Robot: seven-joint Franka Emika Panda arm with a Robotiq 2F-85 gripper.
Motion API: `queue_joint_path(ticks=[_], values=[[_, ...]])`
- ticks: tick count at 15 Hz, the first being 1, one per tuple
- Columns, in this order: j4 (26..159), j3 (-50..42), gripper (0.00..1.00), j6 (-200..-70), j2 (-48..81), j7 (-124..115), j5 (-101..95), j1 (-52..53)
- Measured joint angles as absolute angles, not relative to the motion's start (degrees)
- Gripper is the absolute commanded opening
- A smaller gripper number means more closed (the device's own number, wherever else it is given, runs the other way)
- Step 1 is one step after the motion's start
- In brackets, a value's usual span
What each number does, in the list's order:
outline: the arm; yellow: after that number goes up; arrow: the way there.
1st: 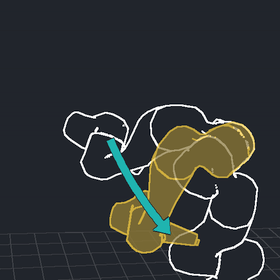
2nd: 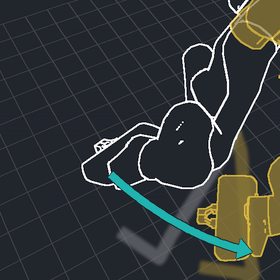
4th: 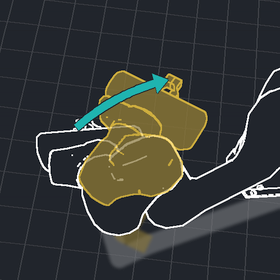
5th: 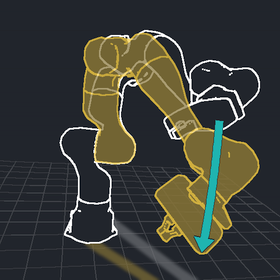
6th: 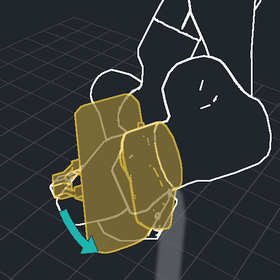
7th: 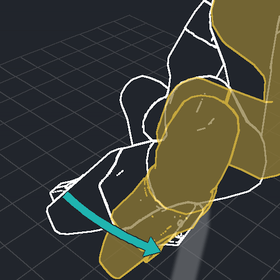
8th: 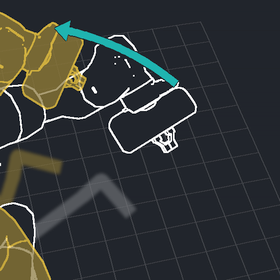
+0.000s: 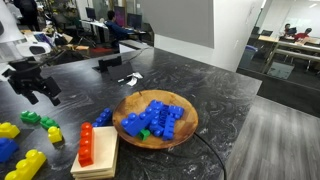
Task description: Put the green block in the bowl
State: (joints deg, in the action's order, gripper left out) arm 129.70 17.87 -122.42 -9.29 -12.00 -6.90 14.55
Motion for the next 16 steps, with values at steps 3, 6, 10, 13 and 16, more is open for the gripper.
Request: queue_joint_path(ticks=[3, 6, 10, 13, 16], values=[[129.2, 17.8, 1.00, -125.7, -6.7, -5.9, -1.3, 15.6], [128.3, 17.2, 1.00, -125.9, -5.7, -2.0, 1.7, 15.6], [128.2, 17.1, 1.00, -125.9, -5.7, -1.8, 1.7, 15.7], [128.2, 17.1, 1.00, -125.9, -5.7, -1.8, 1.7, 15.7], [128.4, 17.0, 1.00, -125.7, -5.5, -1.9, 1.7, 15.7]])
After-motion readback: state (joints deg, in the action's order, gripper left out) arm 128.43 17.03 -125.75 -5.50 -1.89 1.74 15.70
